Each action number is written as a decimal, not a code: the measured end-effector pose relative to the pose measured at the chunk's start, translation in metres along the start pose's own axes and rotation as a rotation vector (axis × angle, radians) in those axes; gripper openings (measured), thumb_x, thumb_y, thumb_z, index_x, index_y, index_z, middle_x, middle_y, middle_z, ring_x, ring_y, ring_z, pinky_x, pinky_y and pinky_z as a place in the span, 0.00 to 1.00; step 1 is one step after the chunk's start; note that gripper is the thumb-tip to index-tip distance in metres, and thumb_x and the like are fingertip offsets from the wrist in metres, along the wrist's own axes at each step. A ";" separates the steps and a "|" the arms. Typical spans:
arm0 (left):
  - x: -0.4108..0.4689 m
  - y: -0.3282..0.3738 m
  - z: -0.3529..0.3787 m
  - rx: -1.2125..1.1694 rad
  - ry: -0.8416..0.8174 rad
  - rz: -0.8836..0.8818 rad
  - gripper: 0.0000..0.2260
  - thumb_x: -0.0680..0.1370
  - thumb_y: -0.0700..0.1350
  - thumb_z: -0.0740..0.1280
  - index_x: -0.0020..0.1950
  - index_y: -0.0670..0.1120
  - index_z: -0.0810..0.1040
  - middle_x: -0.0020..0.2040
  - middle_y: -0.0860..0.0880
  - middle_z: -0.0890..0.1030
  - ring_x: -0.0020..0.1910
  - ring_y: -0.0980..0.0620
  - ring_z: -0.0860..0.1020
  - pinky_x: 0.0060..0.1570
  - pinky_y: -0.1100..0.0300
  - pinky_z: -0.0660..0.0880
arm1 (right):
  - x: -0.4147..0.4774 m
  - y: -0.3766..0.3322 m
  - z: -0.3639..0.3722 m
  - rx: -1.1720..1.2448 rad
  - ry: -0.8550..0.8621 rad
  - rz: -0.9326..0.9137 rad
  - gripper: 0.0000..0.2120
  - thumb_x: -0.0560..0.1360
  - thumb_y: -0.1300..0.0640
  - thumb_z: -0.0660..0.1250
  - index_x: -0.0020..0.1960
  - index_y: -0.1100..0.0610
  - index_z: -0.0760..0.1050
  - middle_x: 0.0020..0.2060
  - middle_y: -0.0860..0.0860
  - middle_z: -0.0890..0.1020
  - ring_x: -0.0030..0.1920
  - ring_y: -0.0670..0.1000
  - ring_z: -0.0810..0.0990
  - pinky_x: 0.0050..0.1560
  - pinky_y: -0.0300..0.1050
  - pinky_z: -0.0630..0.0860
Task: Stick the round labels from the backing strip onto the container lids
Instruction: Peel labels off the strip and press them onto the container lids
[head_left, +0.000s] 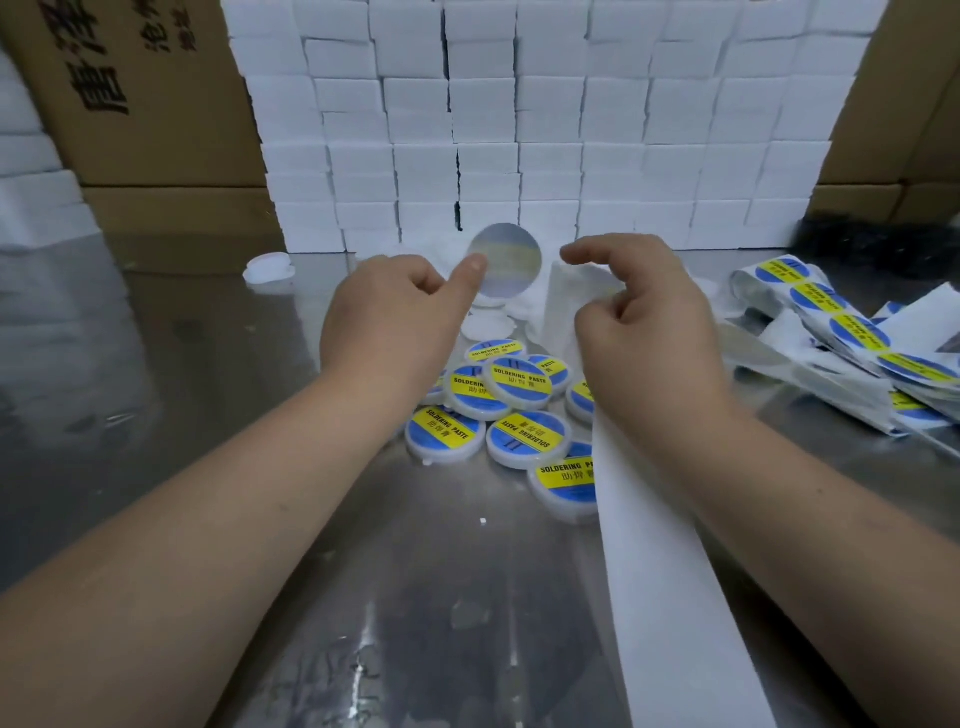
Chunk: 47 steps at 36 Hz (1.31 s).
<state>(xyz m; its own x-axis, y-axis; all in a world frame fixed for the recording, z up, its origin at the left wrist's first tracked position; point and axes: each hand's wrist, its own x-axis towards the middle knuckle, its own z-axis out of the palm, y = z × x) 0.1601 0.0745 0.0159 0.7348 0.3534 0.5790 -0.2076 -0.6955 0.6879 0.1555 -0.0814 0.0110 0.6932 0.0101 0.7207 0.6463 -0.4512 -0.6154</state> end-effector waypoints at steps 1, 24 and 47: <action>-0.001 0.001 0.001 0.024 0.007 0.025 0.23 0.74 0.61 0.62 0.26 0.47 0.67 0.28 0.51 0.69 0.29 0.55 0.68 0.29 0.59 0.62 | 0.000 0.000 0.001 -0.028 0.012 -0.028 0.22 0.68 0.71 0.55 0.50 0.48 0.76 0.47 0.40 0.72 0.41 0.37 0.71 0.43 0.25 0.65; -0.003 0.007 -0.008 0.197 0.053 0.309 0.23 0.62 0.67 0.63 0.28 0.49 0.63 0.35 0.57 0.62 0.42 0.52 0.68 0.34 0.61 0.55 | 0.008 -0.005 -0.003 0.217 0.056 0.340 0.19 0.69 0.45 0.63 0.36 0.61 0.79 0.37 0.60 0.77 0.27 0.43 0.66 0.28 0.35 0.66; 0.004 0.004 0.003 -0.470 -0.142 -0.079 0.21 0.82 0.50 0.53 0.74 0.50 0.56 0.66 0.52 0.65 0.60 0.50 0.75 0.60 0.52 0.73 | 0.011 0.000 0.001 0.394 0.071 0.348 0.15 0.71 0.61 0.65 0.27 0.49 0.78 0.25 0.41 0.76 0.27 0.39 0.70 0.28 0.28 0.66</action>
<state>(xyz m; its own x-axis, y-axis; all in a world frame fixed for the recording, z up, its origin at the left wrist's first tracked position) 0.1639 0.0713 0.0192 0.8341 0.2819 0.4742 -0.3923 -0.3014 0.8691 0.1631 -0.0809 0.0183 0.8737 -0.1470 0.4638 0.4621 -0.0478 -0.8855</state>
